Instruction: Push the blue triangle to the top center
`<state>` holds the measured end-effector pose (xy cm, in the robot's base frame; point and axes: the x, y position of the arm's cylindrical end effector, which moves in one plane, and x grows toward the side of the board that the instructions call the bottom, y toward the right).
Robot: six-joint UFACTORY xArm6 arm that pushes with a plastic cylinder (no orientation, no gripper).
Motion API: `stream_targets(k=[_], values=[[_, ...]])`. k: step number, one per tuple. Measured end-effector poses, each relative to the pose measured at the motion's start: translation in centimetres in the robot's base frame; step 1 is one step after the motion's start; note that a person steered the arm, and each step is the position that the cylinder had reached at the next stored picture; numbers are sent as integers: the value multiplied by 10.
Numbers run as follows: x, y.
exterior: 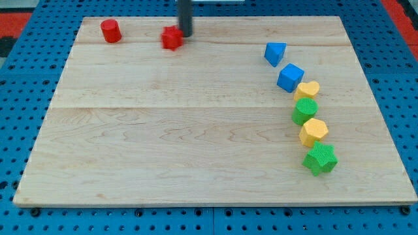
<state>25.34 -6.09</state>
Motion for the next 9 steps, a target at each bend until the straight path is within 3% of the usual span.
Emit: stream_targets(k=[3,4,5,6,7,8,9], values=[[8,-40],[2,3],[1,150],[12,221],[69,237],[52,162],[-1,71]])
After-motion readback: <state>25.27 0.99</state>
